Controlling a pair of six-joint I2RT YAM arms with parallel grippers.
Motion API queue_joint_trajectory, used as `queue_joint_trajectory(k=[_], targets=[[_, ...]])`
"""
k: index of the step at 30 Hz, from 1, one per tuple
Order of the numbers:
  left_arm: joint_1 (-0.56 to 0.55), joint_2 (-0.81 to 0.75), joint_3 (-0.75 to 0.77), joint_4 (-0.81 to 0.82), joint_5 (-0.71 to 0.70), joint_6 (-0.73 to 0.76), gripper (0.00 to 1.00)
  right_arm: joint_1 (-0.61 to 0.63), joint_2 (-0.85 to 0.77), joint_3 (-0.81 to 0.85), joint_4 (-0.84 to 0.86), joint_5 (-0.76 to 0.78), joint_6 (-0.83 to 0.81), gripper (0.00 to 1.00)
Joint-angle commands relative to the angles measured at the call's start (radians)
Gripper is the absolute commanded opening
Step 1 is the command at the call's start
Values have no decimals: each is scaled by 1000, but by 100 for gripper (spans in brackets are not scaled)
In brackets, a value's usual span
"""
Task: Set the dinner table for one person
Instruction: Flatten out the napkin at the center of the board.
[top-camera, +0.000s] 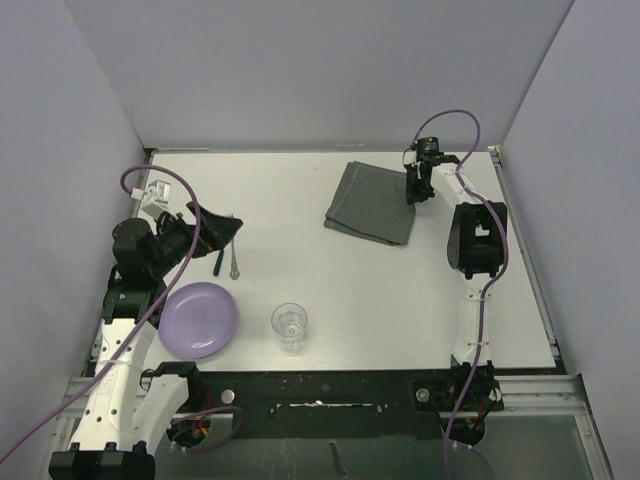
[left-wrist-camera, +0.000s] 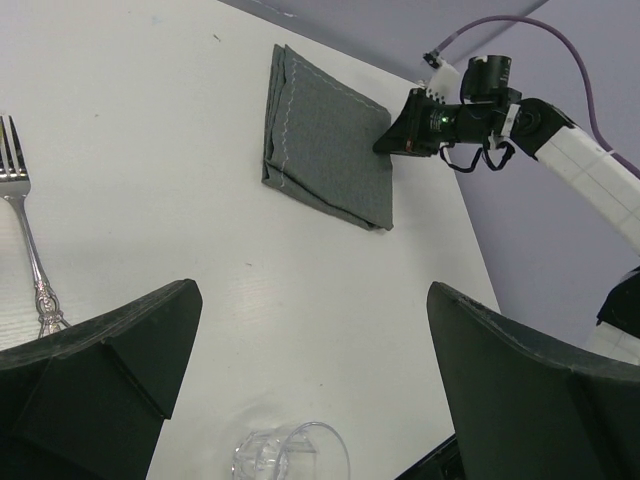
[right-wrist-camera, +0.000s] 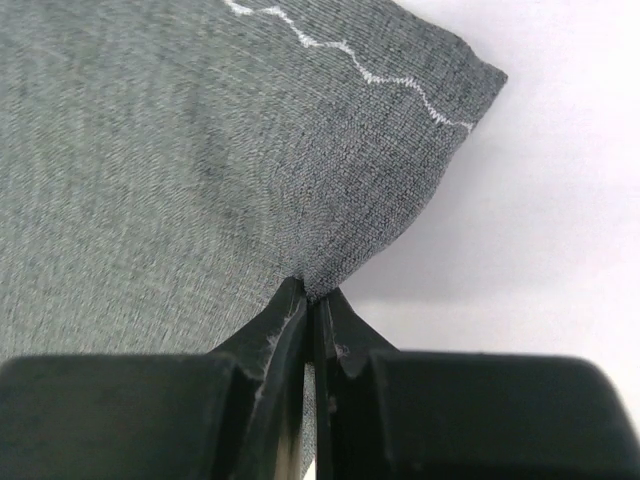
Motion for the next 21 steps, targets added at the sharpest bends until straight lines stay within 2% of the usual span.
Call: queue_joint_trajectory(k=[1,7,12,21], targets=[[-5,39,-38,74,-35,-26,98,96,-233,-19,9,113,-42,0],[-18,178,-154,263,-21,-120,96,213,-493,-77,-3,189,-79,0],[-63,277,-190,399,-28,-172,94,286,-635,-76,-22,202,-92,0],[-179,379,-160,431,-92,-168,93,317,-701,-44,-80,129,-69,0]])
